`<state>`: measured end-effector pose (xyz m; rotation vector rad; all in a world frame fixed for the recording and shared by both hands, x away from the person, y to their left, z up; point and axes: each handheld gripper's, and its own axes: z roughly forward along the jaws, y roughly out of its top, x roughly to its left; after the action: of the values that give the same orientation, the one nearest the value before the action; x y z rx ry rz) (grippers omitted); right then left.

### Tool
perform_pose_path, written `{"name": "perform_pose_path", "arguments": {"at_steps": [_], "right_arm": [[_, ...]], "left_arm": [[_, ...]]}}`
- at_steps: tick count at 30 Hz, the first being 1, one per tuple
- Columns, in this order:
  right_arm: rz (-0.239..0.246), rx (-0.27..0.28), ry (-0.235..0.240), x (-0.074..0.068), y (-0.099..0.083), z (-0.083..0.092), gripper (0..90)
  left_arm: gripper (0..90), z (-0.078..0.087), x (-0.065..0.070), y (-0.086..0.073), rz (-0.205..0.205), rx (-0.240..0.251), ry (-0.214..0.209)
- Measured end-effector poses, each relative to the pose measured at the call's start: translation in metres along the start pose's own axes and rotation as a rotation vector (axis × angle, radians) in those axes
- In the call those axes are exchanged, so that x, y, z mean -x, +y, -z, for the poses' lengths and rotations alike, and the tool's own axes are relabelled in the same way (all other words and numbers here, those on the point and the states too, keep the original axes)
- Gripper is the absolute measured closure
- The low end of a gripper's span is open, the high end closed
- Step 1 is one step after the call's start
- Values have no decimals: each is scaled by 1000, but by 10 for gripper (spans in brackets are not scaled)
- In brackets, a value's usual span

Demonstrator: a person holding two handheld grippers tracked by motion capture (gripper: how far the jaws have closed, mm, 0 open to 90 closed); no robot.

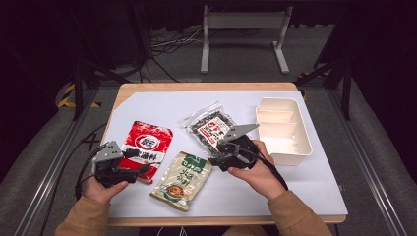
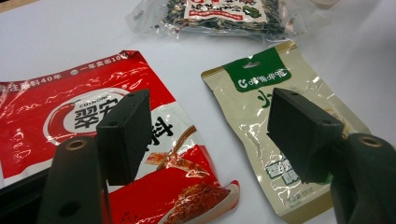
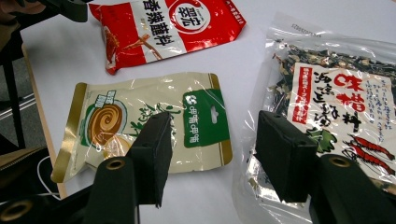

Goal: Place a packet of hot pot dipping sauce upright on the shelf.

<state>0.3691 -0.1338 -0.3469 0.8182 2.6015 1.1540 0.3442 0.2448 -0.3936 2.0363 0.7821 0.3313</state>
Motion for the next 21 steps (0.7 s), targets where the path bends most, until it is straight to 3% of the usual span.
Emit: {"name": "perform_pose_path", "arguments": {"at_steps": [13, 21], "right_arm": [[-2, -5, 37, 3, 16, -16, 441], [0, -15, 21, 8, 23, -31, 436]], "left_arm": [[318, 4, -9, -3, 25, 27, 9], [318, 3, -10, -4, 27, 25, 9]]}}
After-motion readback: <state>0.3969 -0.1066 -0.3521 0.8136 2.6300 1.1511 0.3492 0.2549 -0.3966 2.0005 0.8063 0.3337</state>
